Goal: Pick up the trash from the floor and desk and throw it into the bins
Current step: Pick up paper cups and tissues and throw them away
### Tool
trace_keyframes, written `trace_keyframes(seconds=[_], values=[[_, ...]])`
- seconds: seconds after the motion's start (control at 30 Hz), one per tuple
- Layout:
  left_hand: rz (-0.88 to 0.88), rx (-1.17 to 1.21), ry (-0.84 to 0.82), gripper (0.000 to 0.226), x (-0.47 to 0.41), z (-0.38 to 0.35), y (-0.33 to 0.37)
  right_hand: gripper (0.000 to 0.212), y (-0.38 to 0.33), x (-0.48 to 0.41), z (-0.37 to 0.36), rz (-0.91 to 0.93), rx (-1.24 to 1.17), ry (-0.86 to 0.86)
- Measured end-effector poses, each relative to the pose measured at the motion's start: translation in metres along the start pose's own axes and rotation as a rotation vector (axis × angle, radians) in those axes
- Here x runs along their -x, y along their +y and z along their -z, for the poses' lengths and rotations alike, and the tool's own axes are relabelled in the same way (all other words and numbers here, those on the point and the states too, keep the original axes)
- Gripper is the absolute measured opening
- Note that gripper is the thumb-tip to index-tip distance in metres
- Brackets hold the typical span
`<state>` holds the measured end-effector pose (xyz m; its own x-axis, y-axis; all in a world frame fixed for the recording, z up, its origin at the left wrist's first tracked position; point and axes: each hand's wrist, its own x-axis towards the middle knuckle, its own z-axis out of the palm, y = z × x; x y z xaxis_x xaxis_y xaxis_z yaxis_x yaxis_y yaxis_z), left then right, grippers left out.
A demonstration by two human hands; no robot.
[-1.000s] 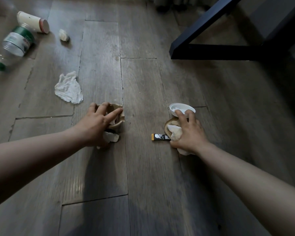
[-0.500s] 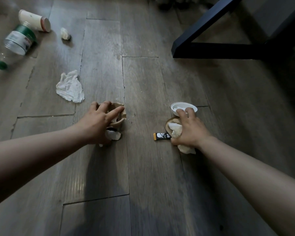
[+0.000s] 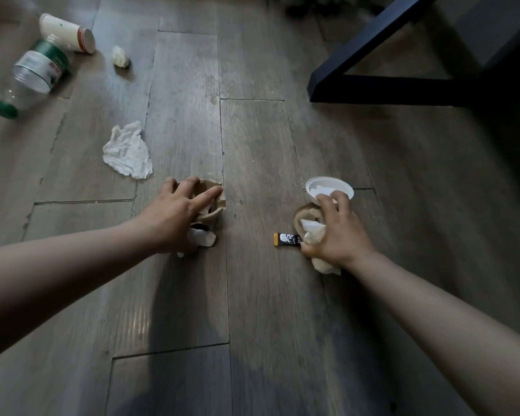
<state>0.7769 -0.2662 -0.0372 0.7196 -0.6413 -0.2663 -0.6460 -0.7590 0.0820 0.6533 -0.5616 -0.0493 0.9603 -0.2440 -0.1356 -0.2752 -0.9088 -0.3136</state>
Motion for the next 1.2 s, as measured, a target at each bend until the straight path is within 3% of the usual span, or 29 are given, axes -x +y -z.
trace_keyframes(seconds=[0.43, 0.8, 1.07, 1.2], values=[[-0.006, -0.02, 0.02, 0.122, -0.001, -0.002, -0.001, 0.105, -0.007, -0.01, -0.008, -0.085, 0.11, -0.049], [-0.003, -0.027, -0.005, 0.12, 0.0, -0.001, 0.0, 0.066, -0.027, -0.016, -0.004, 0.022, 0.408, -0.078], [-0.004, -0.028, -0.001, 0.121, -0.001, -0.002, -0.002, 0.065, -0.025, -0.016, -0.011, -0.004, 0.387, -0.034], [-0.003, -0.021, 0.005, 0.12, 0.0, -0.001, -0.002, 0.06, -0.018, -0.019, -0.001, -0.085, 0.237, 0.01]])
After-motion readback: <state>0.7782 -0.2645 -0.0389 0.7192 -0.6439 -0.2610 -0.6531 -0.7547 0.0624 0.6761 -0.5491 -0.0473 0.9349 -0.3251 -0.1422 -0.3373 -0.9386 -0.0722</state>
